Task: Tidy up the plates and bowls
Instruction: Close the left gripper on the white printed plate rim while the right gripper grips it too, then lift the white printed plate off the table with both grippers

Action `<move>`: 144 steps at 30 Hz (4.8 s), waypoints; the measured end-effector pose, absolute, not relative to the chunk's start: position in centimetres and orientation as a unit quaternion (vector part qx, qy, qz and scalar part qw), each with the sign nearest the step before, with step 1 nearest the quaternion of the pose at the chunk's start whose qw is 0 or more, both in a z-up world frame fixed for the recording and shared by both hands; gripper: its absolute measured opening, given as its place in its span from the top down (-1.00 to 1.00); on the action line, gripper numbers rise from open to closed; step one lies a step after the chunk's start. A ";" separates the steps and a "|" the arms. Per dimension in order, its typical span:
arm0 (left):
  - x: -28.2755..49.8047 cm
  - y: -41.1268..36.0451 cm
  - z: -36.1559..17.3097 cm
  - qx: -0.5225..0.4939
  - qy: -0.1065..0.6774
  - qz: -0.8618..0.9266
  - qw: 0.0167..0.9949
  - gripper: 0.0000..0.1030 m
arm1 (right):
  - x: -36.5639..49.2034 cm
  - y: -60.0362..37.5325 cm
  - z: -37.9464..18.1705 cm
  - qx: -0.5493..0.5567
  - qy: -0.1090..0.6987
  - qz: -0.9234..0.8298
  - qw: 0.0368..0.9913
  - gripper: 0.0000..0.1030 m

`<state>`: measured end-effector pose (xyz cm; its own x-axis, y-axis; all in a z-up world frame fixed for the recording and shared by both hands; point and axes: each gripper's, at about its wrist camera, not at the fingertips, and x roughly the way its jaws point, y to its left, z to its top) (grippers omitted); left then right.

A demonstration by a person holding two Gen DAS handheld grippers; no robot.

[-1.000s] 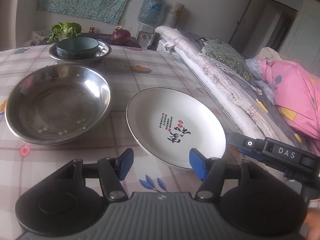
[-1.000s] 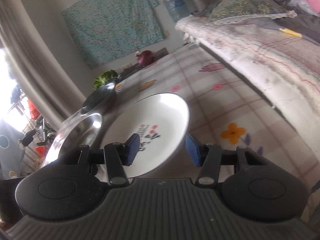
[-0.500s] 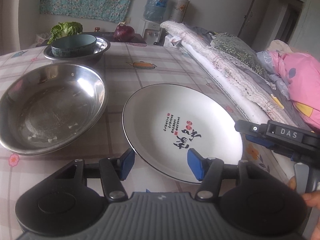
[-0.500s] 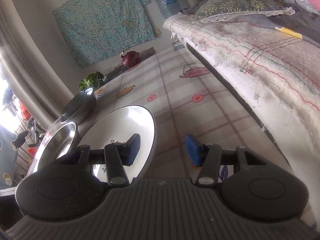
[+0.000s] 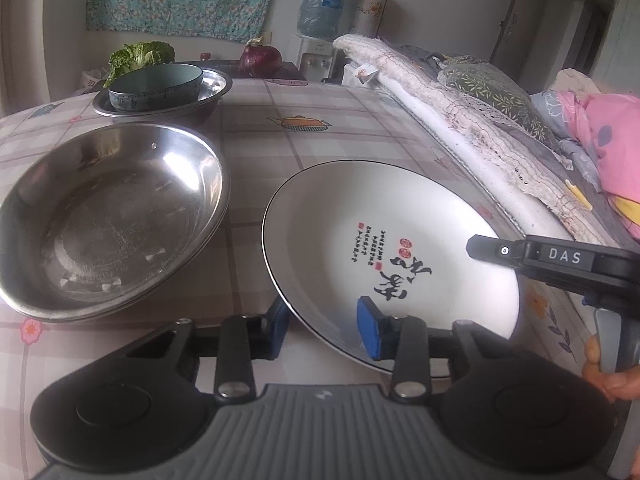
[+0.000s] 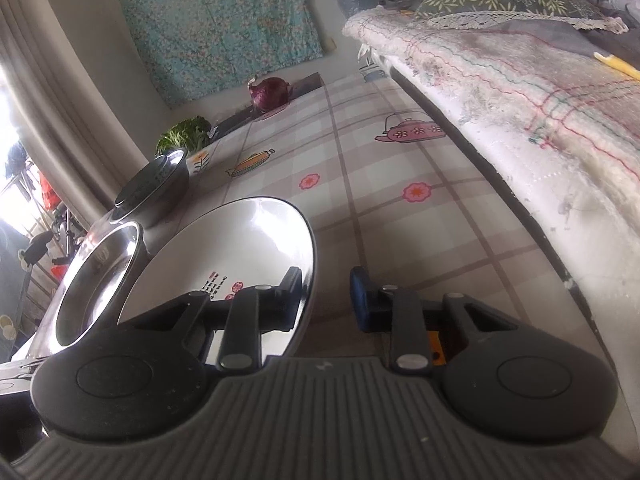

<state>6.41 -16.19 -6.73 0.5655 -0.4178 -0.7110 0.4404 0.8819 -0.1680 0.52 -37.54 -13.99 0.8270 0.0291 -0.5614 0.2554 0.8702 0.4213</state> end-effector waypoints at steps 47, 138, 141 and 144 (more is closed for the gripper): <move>0.9 -6.7 -7.2 -0.037 0.375 -0.259 0.889 0.30 | -6.0 -27.4 -13.2 0.207 0.326 -0.006 0.922 0.63; 2.0 -8.4 -6.9 -0.007 0.383 -0.237 0.893 0.01 | -4.6 -28.6 -13.8 0.225 0.311 0.004 0.924 0.63; 2.0 -8.5 -6.9 -0.007 0.383 -0.237 0.893 0.01 | -4.6 -28.6 -13.8 0.225 0.311 0.004 0.924 0.63; 2.0 -8.5 -6.9 -0.005 0.383 -0.237 0.893 -0.02 | -4.5 -28.6 -13.8 0.226 0.311 0.004 0.923 0.62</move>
